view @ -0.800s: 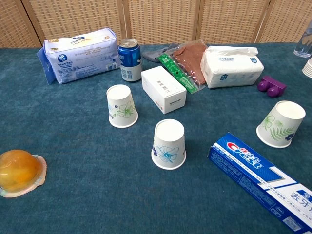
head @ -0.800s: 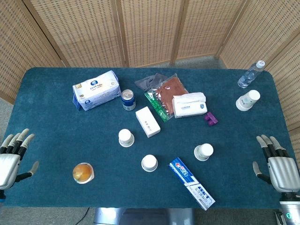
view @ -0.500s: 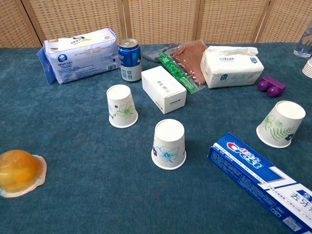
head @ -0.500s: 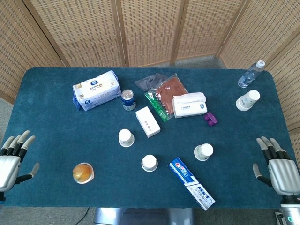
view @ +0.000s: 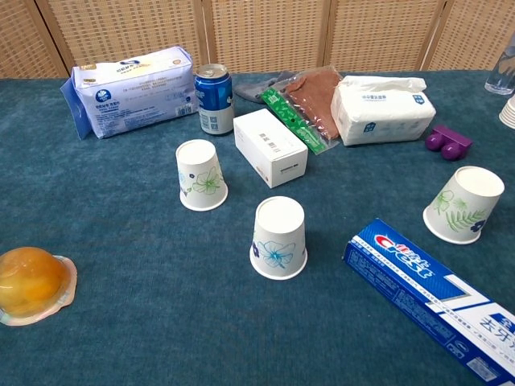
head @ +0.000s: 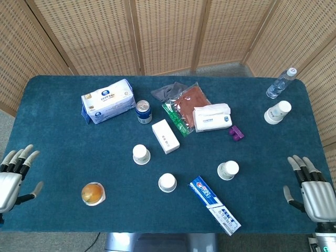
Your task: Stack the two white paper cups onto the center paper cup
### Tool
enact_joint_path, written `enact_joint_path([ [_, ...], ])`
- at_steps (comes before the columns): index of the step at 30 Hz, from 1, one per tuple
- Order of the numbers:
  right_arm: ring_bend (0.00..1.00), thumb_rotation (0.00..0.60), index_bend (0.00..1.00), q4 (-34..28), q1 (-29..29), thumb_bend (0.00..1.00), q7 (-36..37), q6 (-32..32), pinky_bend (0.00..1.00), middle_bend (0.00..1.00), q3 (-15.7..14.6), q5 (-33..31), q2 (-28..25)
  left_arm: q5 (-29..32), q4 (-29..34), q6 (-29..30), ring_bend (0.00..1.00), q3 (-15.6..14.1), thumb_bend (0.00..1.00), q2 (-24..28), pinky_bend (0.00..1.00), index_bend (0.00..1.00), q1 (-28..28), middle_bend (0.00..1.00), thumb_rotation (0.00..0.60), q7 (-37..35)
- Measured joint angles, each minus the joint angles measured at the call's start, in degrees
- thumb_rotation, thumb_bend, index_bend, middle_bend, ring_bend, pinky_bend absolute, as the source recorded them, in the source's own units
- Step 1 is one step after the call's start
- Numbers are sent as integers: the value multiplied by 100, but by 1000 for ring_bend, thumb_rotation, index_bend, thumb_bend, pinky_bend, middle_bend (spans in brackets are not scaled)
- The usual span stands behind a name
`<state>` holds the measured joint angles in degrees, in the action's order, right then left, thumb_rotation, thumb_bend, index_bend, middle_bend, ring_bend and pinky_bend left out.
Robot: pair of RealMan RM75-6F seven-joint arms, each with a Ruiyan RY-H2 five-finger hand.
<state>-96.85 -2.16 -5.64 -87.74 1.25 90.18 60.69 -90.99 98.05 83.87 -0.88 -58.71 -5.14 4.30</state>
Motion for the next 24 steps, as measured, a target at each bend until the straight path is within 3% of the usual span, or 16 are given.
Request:
enact_joint_path([
  [10, 0, 499, 0, -103, -64, 498, -102, 118, 243, 93, 30, -32, -30, 90, 165, -492, 0, 80, 429, 107, 71, 0, -320, 0, 469, 206],
  [19, 0, 498, 0, -168, -36, 501, -137, 59, 243, 93, 26, 10, -83, 361, 598, -1311, 0, 275, 426, 237, 147, 0, -912, 0, 474, 508],
  [24, 0, 500, 0, -161, -1, 499, -111, 31, 243, 93, 16, 2, -96, 516, 621, -1828, 0, 388, 416, 157, 131, 0, -1300, 0, 471, 500],
])
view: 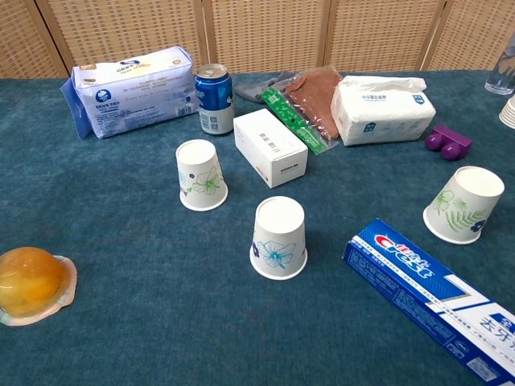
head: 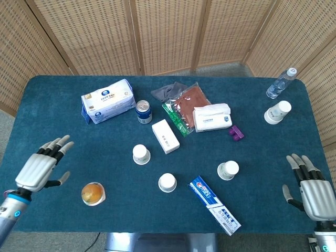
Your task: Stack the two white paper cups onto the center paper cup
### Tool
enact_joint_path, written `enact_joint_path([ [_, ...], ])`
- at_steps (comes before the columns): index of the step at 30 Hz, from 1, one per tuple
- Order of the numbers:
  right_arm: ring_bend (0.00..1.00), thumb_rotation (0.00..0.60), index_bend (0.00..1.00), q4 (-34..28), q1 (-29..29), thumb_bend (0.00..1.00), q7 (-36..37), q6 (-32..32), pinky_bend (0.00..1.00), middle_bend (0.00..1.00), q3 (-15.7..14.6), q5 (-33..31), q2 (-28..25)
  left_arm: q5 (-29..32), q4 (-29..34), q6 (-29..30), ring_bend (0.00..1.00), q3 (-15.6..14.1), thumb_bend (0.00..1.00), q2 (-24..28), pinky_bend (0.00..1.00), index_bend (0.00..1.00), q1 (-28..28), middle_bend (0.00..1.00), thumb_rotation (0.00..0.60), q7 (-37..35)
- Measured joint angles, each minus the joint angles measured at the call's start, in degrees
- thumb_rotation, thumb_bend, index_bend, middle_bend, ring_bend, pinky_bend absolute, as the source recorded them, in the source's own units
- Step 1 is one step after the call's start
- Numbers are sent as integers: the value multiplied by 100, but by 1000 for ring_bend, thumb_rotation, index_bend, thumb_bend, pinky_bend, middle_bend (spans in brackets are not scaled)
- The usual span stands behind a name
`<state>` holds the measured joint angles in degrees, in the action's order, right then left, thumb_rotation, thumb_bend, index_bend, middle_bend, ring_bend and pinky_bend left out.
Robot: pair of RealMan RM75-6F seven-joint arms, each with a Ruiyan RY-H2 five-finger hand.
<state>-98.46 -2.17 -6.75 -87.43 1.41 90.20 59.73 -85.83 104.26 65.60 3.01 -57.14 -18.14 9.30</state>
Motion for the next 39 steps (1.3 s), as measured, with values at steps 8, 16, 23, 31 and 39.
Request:
enact_joint_path([
  [8, 0, 498, 0, -10, 78, 500, 38, -102, 243, 93, -4, -13, -57, 155, -331, -502, 0, 171, 389, -602, 125, 0, -579, 0, 475, 471],
  [16, 0, 497, 0, -71, 169, 500, 64, -206, 243, 93, -22, -7, -152, 256, -700, -978, 0, 295, 390, -1223, 151, 0, -1139, 0, 474, 585],
  [23, 0, 500, 0, -82, 242, 500, 112, -279, 243, 93, -35, -2, -195, 376, -921, -1273, 0, 405, 389, -1688, 177, 0, -1582, 0, 478, 807],
  [31, 0, 499, 0, -61, 307, 499, 186, -337, 242, 93, -42, -7, -227, 697, -1191, -1628, 0, 481, 389, -2130, 188, 0, -1997, 0, 484, 1037],
  [39, 0, 498, 0, -28, 405, 501, 279, -424, 244, 93, -49, -47, -267, 893, -1552, -1814, 0, 507, 389, -2629, 218, 0, -2331, 0, 507, 1126],
])
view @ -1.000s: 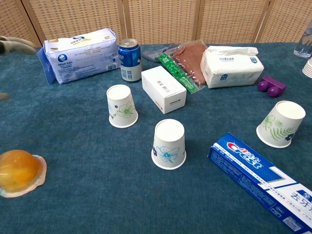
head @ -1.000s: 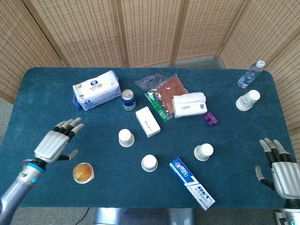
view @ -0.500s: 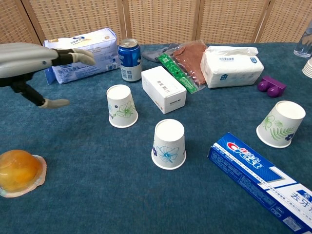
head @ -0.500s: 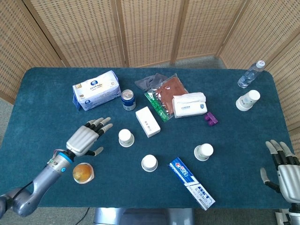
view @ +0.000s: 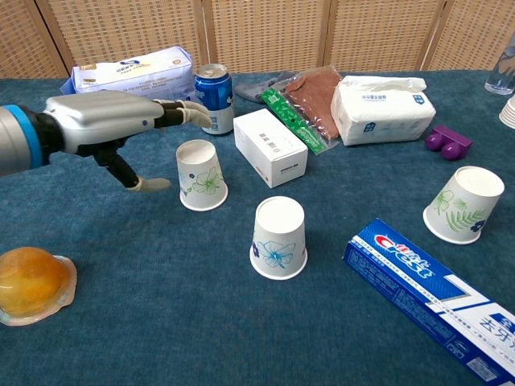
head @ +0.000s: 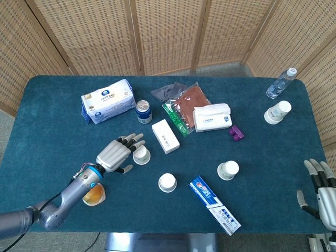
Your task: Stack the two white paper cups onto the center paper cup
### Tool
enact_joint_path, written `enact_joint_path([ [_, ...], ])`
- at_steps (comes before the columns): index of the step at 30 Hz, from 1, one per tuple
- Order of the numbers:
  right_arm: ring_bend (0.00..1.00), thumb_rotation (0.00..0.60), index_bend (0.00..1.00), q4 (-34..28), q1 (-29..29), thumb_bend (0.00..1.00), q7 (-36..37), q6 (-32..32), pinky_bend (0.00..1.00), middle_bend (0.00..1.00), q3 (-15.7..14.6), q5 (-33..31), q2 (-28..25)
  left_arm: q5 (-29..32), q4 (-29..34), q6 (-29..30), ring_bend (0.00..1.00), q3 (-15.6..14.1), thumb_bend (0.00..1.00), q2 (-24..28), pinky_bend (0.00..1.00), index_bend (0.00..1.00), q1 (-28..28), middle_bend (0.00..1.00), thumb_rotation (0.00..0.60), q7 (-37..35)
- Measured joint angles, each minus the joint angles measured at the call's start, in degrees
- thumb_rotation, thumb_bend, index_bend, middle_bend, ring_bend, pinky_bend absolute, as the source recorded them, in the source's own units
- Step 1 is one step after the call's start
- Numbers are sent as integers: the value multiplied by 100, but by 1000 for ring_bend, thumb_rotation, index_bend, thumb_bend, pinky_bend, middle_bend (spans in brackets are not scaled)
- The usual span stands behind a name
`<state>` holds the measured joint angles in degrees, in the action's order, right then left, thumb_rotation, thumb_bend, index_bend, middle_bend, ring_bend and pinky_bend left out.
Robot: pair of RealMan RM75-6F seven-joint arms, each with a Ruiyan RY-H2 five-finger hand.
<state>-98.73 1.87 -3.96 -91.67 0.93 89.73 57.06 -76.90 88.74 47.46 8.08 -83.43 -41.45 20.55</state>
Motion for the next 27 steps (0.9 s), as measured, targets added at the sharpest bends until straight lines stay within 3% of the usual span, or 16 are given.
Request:
enact_joint_path([
  [8, 0, 501, 0, 40, 76, 500, 69, -54, 244, 93, 5, -54, -31, 149, -430, -97, 10, -8, 389, -457, 274, 16, -258, 0, 567, 23],
  [10, 0, 501, 0, 46, 92, 500, 96, -61, 245, 93, 10, -77, -37, 163, -519, -93, 69, -13, 389, -536, 306, 74, -292, 6, 597, 9],
  [17, 0, 499, 0, 51, 127, 499, 118, -72, 247, 93, 24, -108, -53, 180, -852, -8, 335, -38, 391, -836, 447, 329, -381, 171, 600, -120],
  [20, 0, 501, 0, 60, 131, 498, 120, -60, 247, 93, 26, -114, -47, 128, -917, 107, 371, -43, 391, -890, 486, 376, -384, 220, 600, -226],
  [27, 0, 501, 0, 41, 112, 499, 93, -16, 247, 93, 43, -110, -37, -52, -970, 273, 400, -58, 390, -905, 523, 381, -393, 265, 600, -541],
])
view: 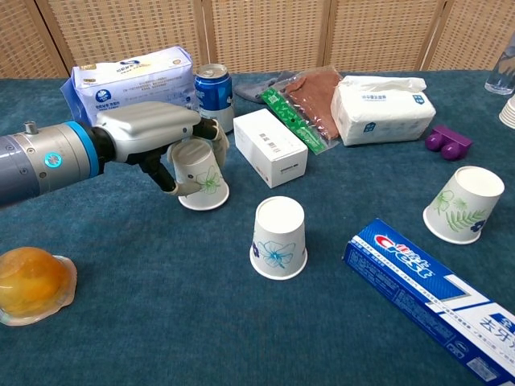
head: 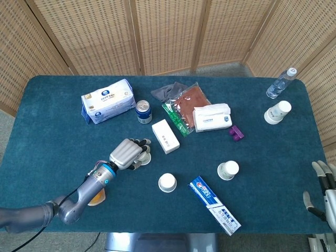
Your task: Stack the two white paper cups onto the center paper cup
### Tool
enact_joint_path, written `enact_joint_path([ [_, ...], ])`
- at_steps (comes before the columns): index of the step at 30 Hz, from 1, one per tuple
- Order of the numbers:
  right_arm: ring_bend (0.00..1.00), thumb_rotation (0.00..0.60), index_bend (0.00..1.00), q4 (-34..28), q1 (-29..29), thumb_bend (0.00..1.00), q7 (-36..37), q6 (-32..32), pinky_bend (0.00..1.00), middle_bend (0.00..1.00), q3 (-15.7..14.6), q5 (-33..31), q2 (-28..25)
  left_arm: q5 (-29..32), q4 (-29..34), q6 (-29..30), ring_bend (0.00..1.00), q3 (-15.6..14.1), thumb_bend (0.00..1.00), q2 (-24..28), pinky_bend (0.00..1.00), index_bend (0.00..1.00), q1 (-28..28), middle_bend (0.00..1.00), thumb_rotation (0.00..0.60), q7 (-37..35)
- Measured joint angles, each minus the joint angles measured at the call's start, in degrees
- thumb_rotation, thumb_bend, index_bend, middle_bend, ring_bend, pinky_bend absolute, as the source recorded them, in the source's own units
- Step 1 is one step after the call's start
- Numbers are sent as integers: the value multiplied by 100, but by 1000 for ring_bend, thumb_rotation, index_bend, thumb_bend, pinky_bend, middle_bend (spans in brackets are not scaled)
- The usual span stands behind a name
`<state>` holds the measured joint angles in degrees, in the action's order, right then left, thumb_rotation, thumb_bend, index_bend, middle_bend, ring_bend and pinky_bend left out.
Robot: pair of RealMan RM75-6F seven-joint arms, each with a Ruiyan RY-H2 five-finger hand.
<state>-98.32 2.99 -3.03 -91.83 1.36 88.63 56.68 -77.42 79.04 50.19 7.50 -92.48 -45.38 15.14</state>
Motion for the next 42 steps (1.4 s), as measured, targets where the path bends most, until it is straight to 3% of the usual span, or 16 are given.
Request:
enact_joint_path([
  [7, 0, 500, 0, -20, -41, 499, -49, 81, 246, 93, 15, -7, 6, -91, 407, 98, 403, 30, 384, 245, 525, 377, 6, 269, 600, -319],
  [23, 0, 501, 0, -4, -28, 498, -5, 100, 247, 93, 12, -21, 31, -237, 2254, -130, 389, 155, 378, 1226, 508, 363, -230, 258, 600, -770],
  [42, 0, 498, 0, 145, 67, 500, 232, 1, 247, 93, 7, -25, 21, 273, 2233, -491, 376, 104, 378, 768, 486, 359, -712, 248, 600, -116],
])
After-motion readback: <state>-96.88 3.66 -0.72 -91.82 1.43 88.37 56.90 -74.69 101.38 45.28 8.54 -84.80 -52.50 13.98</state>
